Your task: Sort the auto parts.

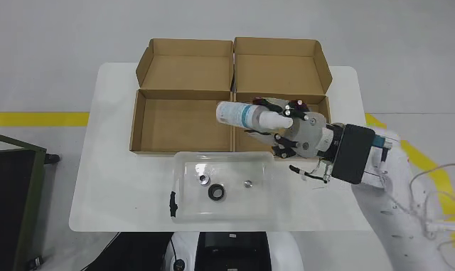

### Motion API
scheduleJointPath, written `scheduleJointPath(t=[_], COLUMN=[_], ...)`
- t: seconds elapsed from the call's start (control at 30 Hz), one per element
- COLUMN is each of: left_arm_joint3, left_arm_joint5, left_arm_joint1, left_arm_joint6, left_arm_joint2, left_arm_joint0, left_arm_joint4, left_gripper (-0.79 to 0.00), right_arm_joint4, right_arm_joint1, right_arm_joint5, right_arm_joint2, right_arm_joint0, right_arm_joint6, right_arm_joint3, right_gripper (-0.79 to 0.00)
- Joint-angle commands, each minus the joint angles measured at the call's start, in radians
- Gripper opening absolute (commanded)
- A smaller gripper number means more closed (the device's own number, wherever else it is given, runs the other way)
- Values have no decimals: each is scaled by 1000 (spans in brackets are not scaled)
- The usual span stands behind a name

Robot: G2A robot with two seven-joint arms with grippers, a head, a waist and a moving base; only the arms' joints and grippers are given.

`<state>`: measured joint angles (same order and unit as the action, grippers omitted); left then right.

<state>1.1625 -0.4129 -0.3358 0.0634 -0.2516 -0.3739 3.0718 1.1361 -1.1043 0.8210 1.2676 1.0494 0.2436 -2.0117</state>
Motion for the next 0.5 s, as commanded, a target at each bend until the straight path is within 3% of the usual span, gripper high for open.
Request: scheduleJointPath(t=[0.0, 0.47], left_arm_joint3=[0, 0], left_arm_joint5=[0, 0], left_arm_joint1=[0, 0], left_arm_joint6=[0, 0], left_arm_joint2=[0, 0], left_arm_joint0=[0, 0], left_arm_joint4=[0, 0], left_gripper=[0, 0], right_arm_joint4=[14, 77], right_arm_joint1=[-1, -4], right_arm_joint5=[-21, -64], right_arm_joint2=[13, 51], right_arm_joint0=[-1, 35], right_arm_joint6=[45, 185], right_arm_joint3=[-11, -81], right_gripper=[-785, -785])
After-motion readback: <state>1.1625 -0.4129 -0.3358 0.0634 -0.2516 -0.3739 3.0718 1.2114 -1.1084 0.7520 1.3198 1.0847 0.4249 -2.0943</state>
